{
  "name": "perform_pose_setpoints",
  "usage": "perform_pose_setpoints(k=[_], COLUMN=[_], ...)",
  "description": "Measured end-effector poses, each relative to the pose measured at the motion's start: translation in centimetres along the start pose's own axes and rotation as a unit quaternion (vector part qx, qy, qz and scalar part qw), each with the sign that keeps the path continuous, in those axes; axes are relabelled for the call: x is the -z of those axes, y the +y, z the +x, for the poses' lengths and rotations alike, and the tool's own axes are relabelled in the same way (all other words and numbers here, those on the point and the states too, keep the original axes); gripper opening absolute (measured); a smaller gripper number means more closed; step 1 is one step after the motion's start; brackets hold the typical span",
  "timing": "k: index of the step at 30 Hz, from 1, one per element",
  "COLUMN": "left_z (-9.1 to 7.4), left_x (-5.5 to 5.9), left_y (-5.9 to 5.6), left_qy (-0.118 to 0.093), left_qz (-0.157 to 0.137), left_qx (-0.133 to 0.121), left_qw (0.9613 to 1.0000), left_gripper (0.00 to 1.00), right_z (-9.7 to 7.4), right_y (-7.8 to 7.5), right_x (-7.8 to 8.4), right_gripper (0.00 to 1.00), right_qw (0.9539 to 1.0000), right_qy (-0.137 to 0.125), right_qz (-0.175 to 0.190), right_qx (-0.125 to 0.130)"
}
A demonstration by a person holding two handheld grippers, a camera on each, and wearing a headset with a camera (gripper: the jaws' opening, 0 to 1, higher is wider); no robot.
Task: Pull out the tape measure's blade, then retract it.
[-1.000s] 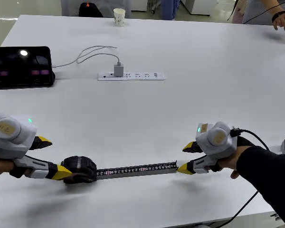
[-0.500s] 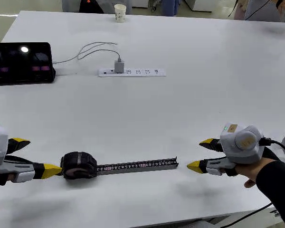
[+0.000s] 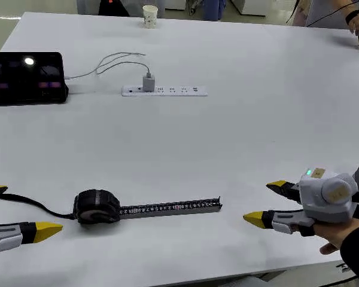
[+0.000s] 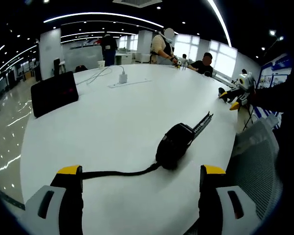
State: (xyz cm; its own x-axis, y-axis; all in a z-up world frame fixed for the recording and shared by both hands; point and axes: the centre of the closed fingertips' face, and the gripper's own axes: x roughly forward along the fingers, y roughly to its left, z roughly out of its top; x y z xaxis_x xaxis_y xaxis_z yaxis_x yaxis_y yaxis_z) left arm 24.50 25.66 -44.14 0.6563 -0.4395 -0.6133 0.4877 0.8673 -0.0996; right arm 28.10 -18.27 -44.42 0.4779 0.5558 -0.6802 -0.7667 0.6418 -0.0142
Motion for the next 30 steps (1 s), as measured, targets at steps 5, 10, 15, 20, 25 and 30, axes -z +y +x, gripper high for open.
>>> perform_pose_setpoints(k=[5,10,15,20,25,30], left_z=[-1.1,-1.5,-1.6,-1.7,-1.6,-1.6], left_x=[0.7,1.4,1.5,1.6,1.6,1.5], left_y=[0.1,0.1,0.6,0.1,-0.3,-0.4], left_qy=[-0.007,0.003,0.001,0.001,-0.002,-0.008], left_qz=[0.004,0.024,0.039,0.033,0.041,0.04], left_qx=[-0.006,-0.008,-0.021,-0.009,-0.005,-0.007], left_qw=[0.9999,0.9997,0.999,0.9994,0.9991,0.9992], left_gripper=[0.99,0.99,0.99,0.99,0.99,0.99], right_z=[-0.5,-1.4,-1.7,-1.7,-1.7,-1.7], right_y=[-0.2,-0.9,-0.6,-0.2,-0.2,-0.3], right_x=[1.5,2.1,3.3,3.6,3.8,3.7], right_gripper=[0.77,0.96,0.99,0.99,0.99,0.99], right_qw=[0.9999,0.9995,0.9996,0.9997,0.9998,0.9998], right_qy=[0.011,-0.004,-0.001,-0.001,0.01,0.006], right_qz=[-0.007,0.006,0.014,0.018,0.006,0.013], right_qx=[0.011,0.031,0.023,0.016,0.015,0.014])
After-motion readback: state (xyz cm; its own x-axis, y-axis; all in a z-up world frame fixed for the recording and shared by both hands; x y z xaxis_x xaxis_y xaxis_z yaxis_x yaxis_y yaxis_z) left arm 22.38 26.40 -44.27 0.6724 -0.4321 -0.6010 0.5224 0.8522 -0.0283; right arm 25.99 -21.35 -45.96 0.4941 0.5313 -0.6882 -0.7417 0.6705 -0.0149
